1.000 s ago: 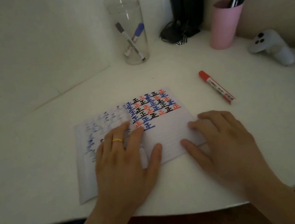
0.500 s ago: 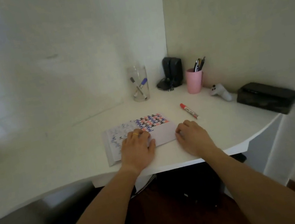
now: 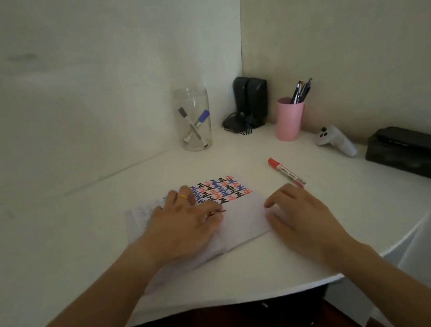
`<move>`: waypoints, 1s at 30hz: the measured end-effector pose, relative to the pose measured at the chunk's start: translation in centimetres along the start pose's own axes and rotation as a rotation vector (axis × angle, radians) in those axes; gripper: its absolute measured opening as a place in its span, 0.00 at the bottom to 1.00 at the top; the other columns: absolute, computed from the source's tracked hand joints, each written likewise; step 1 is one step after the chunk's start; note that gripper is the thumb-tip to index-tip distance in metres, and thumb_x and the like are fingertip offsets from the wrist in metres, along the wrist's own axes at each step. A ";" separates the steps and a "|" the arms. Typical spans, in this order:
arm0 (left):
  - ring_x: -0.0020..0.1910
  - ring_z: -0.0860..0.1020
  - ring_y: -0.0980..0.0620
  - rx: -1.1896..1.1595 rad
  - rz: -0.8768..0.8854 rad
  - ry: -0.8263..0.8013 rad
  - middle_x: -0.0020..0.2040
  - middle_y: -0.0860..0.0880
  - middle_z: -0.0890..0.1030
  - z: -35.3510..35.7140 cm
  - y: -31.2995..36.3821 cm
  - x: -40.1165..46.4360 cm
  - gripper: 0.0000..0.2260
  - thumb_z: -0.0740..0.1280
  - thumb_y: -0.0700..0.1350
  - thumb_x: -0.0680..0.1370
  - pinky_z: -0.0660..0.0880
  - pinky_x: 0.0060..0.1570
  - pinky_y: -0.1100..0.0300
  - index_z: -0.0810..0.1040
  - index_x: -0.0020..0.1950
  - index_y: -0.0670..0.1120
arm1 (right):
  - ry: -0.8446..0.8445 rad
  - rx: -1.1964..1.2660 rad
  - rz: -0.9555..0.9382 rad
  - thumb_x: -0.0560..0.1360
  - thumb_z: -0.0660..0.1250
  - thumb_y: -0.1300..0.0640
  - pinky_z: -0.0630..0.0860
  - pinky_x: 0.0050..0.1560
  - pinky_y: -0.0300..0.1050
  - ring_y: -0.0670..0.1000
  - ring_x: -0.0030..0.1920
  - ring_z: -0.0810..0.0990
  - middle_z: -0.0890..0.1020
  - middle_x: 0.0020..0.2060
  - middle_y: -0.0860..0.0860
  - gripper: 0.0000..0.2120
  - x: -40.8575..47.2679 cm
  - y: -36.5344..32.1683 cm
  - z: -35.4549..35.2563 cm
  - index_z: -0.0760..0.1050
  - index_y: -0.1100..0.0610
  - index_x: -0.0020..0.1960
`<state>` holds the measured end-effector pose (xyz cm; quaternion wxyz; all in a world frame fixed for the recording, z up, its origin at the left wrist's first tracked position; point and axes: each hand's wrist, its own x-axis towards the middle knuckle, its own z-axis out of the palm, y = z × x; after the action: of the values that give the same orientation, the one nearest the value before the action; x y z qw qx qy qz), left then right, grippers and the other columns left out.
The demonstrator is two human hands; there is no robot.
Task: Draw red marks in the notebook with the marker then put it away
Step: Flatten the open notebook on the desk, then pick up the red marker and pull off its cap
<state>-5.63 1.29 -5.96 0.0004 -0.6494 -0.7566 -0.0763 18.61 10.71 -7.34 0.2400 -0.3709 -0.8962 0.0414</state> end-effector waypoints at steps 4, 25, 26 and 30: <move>0.62 0.68 0.49 0.069 0.162 0.018 0.63 0.50 0.73 -0.8 -2.5 4.6 0.25 0.47 0.67 0.77 0.74 0.58 0.50 0.72 0.66 0.61 | 0.071 -0.118 0.046 0.80 0.64 0.52 0.76 0.57 0.50 0.54 0.62 0.76 0.79 0.64 0.50 0.14 3.8 0.9 -0.5 0.77 0.50 0.64; 0.47 0.77 0.59 -0.272 0.178 0.383 0.65 0.53 0.72 1.5 -4.8 7.2 0.26 0.62 0.62 0.78 0.78 0.51 0.55 0.61 0.74 0.58 | 0.276 0.229 -0.112 0.76 0.69 0.65 0.80 0.53 0.39 0.47 0.46 0.85 0.88 0.47 0.47 0.11 12.9 -2.8 1.8 0.85 0.55 0.55; 0.46 0.79 0.58 -0.309 0.131 0.433 0.68 0.52 0.68 1.4 -4.8 7.3 0.29 0.64 0.61 0.77 0.79 0.49 0.56 0.58 0.75 0.57 | 0.299 0.349 -0.095 0.76 0.70 0.65 0.78 0.52 0.33 0.44 0.46 0.85 0.87 0.45 0.44 0.11 13.0 -3.2 1.8 0.86 0.54 0.53; 0.44 0.79 0.56 -0.267 0.095 0.542 0.68 0.50 0.70 0.8 -5.0 7.3 0.26 0.63 0.58 0.79 0.77 0.46 0.59 0.61 0.74 0.53 | 0.280 0.750 0.083 0.76 0.71 0.64 0.81 0.44 0.35 0.44 0.44 0.86 0.88 0.40 0.43 0.10 12.9 -2.9 3.1 0.87 0.50 0.48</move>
<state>-11.62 7.88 -6.62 0.1204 -0.6343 -0.6810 -0.3457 7.45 17.75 -4.18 0.4766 -0.2955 -0.7617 0.3245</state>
